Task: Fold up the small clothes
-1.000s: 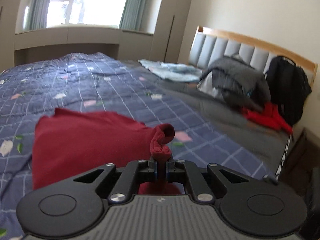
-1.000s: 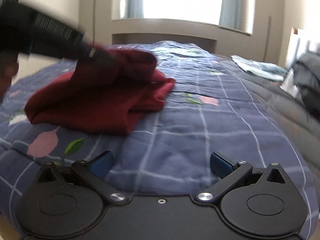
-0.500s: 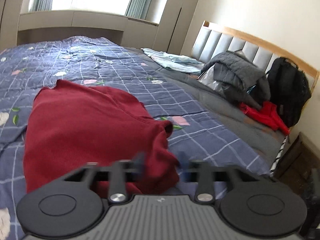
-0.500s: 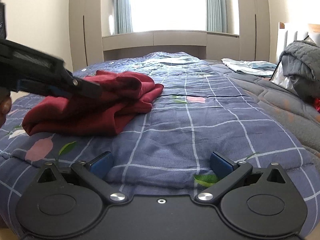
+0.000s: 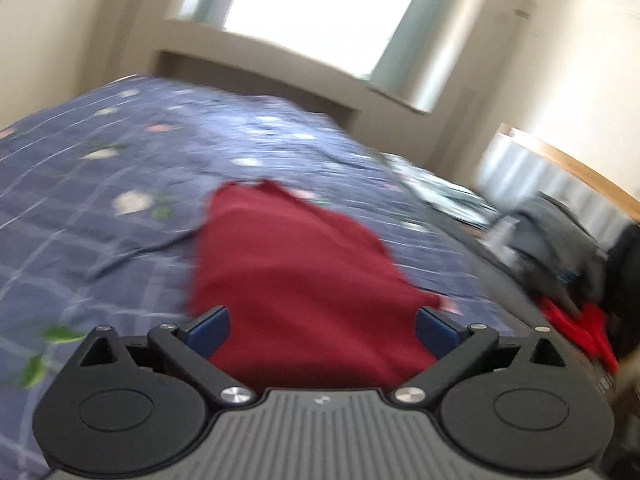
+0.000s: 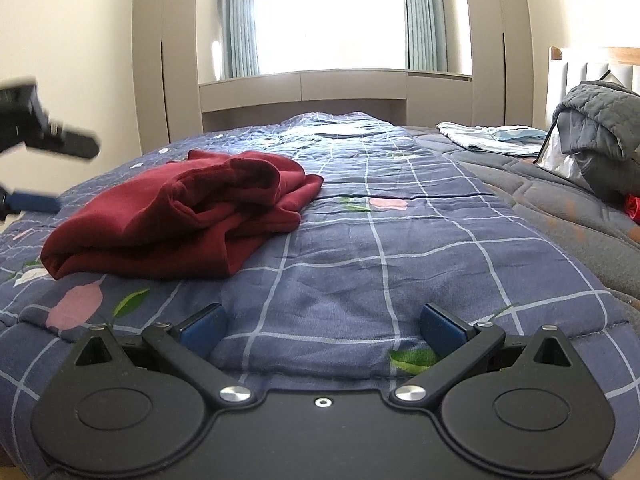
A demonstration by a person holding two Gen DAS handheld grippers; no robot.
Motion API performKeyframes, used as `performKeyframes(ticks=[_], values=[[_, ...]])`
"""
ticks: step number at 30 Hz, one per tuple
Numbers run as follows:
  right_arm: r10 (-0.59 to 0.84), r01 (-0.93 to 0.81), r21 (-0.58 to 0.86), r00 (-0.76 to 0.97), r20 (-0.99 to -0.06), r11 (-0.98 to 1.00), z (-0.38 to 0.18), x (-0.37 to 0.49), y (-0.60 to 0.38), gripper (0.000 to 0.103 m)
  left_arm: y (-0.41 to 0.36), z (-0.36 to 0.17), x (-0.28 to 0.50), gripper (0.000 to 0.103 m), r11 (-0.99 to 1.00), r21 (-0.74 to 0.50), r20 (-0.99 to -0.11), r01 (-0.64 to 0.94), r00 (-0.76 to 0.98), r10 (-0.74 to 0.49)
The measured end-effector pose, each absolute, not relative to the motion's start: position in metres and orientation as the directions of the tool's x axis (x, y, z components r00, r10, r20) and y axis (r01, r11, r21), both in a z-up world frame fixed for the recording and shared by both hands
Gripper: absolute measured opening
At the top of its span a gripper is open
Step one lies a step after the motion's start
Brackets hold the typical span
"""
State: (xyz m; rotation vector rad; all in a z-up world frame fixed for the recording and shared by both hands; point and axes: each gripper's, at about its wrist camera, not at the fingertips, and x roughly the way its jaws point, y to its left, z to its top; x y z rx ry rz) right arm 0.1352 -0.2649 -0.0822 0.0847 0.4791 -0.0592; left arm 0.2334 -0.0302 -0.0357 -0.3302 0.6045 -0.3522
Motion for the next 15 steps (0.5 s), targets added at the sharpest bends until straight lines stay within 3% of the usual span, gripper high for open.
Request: performKeyframes(ticks=[9,15], values=[[-0.003,0.099,0.223,0.917,-0.398,0.97,-0.041,0.142,-0.264,0.103,0.001,-0.065,0.253,0.102,0.922,-0.37,-0.541,0.114,0.781,-0.314],[0.075,0.041,0.246,0.894,-0.442,0.968,-0.031,0.193,-0.235,0.103,0.001,-0.088,0.25,0.102,0.92,-0.381,-0.555,0.095,0.772,-0.31]])
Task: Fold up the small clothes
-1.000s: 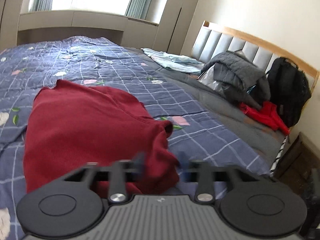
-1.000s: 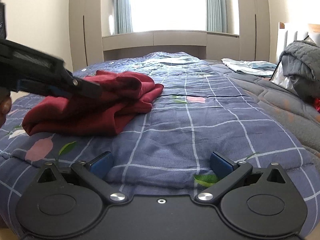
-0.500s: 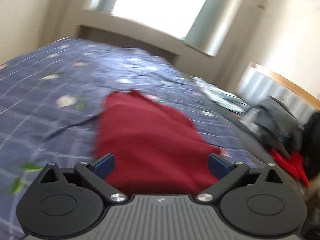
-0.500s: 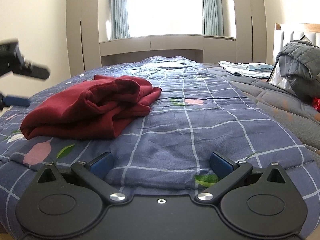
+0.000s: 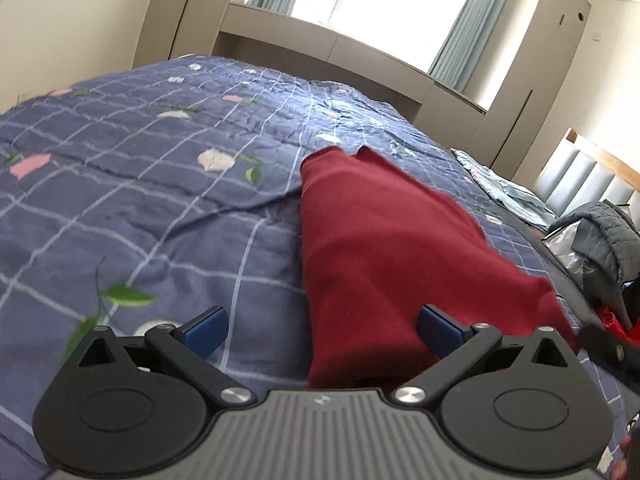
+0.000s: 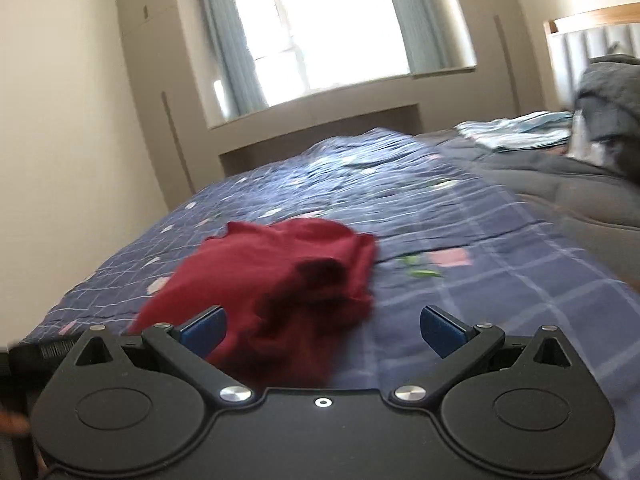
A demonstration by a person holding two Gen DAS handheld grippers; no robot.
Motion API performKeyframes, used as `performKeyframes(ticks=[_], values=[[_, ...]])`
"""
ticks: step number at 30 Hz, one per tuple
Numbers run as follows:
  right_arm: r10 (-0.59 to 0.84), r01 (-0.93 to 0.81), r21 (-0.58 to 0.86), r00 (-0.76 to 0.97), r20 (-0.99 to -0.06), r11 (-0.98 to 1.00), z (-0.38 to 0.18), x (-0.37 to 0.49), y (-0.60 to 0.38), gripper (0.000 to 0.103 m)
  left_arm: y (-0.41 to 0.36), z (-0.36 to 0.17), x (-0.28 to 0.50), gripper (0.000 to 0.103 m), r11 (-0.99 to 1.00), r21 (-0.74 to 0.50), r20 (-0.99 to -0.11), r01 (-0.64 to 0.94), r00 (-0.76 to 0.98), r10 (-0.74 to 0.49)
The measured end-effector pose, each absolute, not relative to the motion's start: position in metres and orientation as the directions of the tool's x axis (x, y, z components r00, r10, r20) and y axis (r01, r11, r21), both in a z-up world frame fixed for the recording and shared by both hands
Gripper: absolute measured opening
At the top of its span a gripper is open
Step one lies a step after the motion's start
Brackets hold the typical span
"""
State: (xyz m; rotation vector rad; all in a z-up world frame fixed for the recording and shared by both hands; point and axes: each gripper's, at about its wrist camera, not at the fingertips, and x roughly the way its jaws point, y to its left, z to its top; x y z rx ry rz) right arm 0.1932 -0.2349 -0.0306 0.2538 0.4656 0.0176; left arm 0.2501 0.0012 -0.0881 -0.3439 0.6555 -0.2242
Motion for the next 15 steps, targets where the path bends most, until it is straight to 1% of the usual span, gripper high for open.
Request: performKeyframes(ticks=[2,4,6,9,13,15], values=[[0.05,0.055,0.199,0.872,-0.486,0.979,-0.036,0.208,-0.224,0.103,0.005,-0.097,0.248,0.102,0.91,-0.406,-0.555,0.086,0.768,-0.321],[-0.026,0.117,0.136,0.845,-0.535,0.984,-0.044,0.216,-0.219,0.103,0.008,-0.101,0.244,0.102,0.904,-0.416,-0.531,0.102,0.78,-0.332],[-0.09,0.179,0.104,0.822,-0.562,0.978,-0.055,0.215,-0.222,0.103,0.007,-0.103,0.243,0.102,0.905,-0.409,-0.521,0.116,0.784,-0.336],[-0.076,0.188,0.146,0.826,-0.559,0.971,-0.071,0.202,-0.233,0.102,0.006,-0.105,0.241,0.102,0.907,-0.402,-0.512,0.129,0.789,-0.339],[-0.096,0.186,0.114,0.837,-0.539,0.976,-0.072,0.196,-0.229,0.102,0.008,-0.107,0.238,0.102,0.901,-0.412,-0.496,0.138,0.795,-0.349],[-0.089,0.187,0.135,0.845,-0.527,0.973,-0.076,0.195,-0.23,0.103,0.009,-0.108,0.237,0.102,0.895,-0.424,-0.488,0.142,0.796,-0.357]])
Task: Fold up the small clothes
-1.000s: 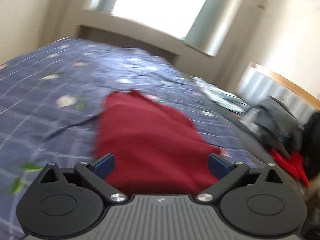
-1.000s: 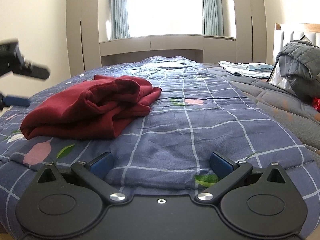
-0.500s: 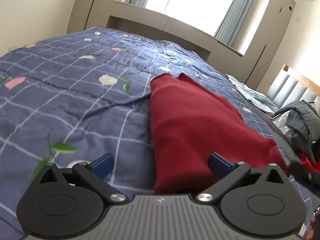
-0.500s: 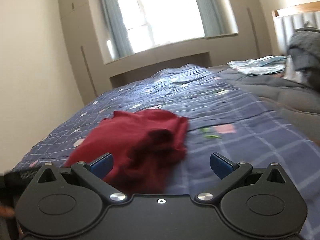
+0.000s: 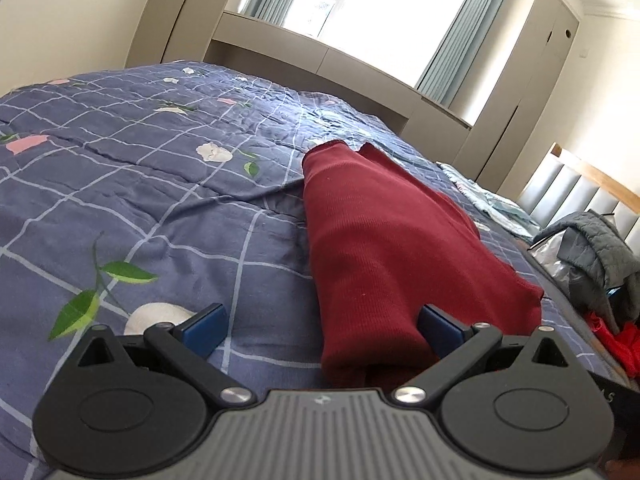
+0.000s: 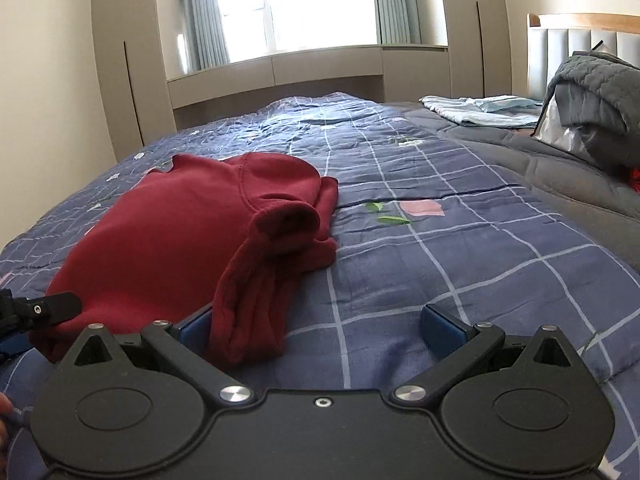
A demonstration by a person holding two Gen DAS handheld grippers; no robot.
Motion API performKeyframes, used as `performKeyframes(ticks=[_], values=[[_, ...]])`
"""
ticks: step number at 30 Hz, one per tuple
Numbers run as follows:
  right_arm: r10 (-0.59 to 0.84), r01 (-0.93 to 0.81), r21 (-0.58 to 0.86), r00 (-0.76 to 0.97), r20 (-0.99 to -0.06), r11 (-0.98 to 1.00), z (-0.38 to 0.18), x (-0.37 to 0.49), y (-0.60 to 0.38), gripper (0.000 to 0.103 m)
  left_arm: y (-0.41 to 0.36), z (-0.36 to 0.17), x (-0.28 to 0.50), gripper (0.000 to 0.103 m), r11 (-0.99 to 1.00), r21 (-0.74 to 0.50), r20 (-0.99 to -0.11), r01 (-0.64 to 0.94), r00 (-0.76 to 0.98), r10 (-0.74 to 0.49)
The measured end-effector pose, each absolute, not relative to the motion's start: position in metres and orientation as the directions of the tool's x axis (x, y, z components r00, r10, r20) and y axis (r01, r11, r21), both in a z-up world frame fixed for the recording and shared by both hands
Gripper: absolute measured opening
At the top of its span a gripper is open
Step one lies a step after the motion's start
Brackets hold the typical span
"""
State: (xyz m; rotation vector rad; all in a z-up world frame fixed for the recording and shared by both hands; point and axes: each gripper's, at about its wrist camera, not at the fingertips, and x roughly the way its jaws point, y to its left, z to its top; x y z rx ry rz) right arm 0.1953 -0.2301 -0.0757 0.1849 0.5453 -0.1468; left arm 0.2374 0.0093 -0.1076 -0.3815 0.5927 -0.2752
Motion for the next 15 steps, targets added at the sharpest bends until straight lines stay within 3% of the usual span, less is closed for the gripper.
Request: performKeyframes(ticks=[8,15], values=[[0.009,0.127,0.261,0.886,-0.463,0.957,-0.072,0.18,-0.243,0.103,0.009,-0.109,0.237,0.102,0.893,-0.429,-0.479,0.14,0.803,-0.355],[0.115,0.02,0.331,0.916,-0.384,0.944,-0.03,0.211,-0.266,0.103,0.009,-0.099,0.237,0.103,0.897,-0.427,-0.501,0.113,0.797,-0.338]])
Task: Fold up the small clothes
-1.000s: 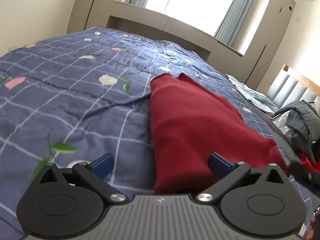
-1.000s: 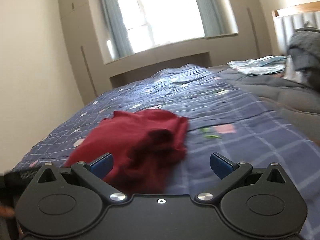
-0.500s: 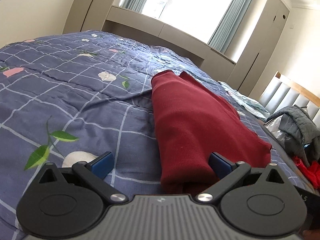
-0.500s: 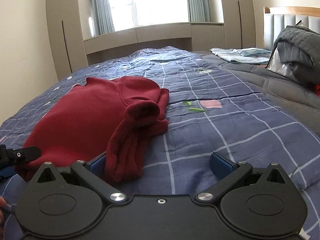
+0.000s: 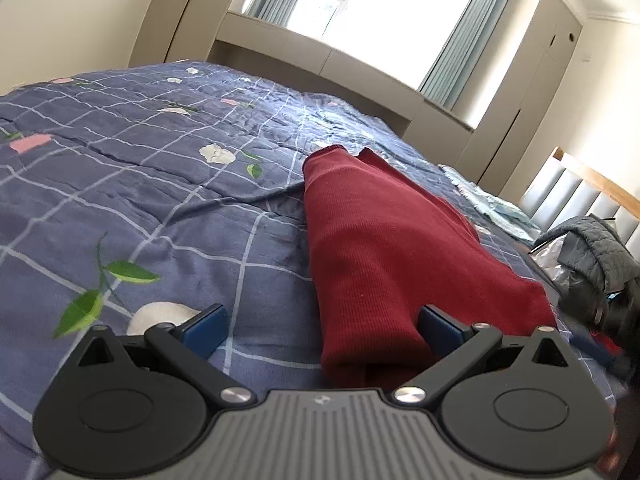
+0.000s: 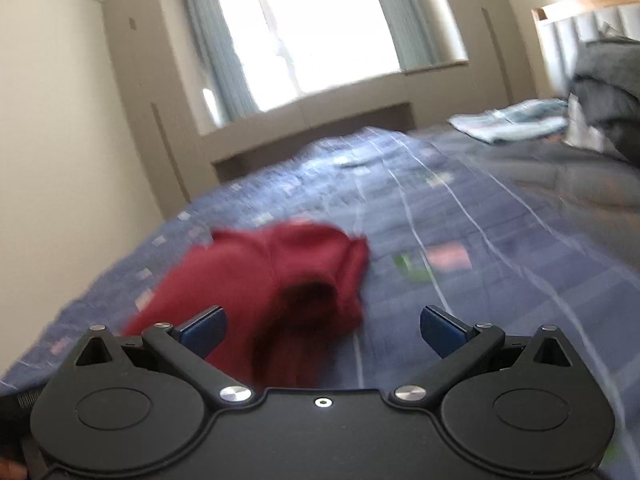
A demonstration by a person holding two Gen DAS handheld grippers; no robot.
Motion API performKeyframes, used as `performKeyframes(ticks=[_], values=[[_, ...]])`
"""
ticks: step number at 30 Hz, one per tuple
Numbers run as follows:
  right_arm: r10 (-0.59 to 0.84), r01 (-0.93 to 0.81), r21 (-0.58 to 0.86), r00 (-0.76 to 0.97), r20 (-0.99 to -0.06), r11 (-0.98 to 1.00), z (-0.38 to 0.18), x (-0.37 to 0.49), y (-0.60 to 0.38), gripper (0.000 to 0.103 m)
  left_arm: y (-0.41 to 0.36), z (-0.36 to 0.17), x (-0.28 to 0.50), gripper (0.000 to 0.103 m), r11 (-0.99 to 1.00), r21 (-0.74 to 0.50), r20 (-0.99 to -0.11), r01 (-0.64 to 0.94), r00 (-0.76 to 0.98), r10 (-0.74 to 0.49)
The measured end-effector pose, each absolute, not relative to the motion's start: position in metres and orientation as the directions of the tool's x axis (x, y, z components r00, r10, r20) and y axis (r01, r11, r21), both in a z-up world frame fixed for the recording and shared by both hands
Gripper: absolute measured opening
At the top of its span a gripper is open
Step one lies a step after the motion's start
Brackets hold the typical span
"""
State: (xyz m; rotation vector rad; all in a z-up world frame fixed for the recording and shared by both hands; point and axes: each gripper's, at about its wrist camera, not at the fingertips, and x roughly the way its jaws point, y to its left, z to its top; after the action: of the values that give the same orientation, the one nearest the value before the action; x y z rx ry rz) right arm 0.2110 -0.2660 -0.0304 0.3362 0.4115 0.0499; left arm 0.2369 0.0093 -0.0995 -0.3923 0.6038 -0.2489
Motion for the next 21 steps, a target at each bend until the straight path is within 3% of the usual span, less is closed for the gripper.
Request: performKeyframes(ticks=[5,9,11,12,13,17,19,21], values=[[0.291,-0.077,0.436,0.845,-0.449,0.897,-0.025,0.289,-0.29,0.103,0.015,-0.069,0.247,0.103,0.874,-0.467,-0.447,0.132,0.818,-0.362],[0.312,-0.071,0.451,0.815,-0.488,0.89,-0.033,0.335,-0.295,0.098,0.007,-0.054,0.29,0.103,0.927,-0.361,-0.518,0.105,0.803,-0.293],[0.289,-0.044,0.43,0.801,-0.525,0.902,-0.039,0.349,-0.295,0.088,-0.001,-0.053,0.315,0.103,0.955,-0.287,-0.577,0.077,0.782,-0.236],[0.278,-0.024,0.432,0.798,-0.535,0.902,-0.043,0.352,-0.294,0.077,-0.004,-0.053,0.323,0.103,0.962,-0.265,-0.597,0.068,0.772,-0.219],[0.269,-0.007,0.438,0.798,-0.54,0.899,-0.047,0.354,-0.294,0.064,-0.006,-0.055,0.331,0.103,0.965,-0.256,-0.609,0.065,0.764,-0.213],[0.229,0.026,0.417,0.805,-0.547,0.908,-0.056,0.349,-0.293,0.037,-0.009,-0.066,0.342,0.103,0.96,-0.272,-0.63,0.069,0.741,-0.232],[0.211,0.027,0.391,0.806,-0.552,0.92,-0.058,0.346,-0.292,0.013,-0.01,-0.07,0.342,0.103,0.959,-0.274,-0.629,0.074,0.741,-0.236],[0.192,0.024,0.366,0.817,-0.544,0.93,-0.058,0.341,-0.29,0.008,-0.01,-0.071,0.342,0.103,0.958,-0.278,-0.627,0.077,0.741,-0.241]])
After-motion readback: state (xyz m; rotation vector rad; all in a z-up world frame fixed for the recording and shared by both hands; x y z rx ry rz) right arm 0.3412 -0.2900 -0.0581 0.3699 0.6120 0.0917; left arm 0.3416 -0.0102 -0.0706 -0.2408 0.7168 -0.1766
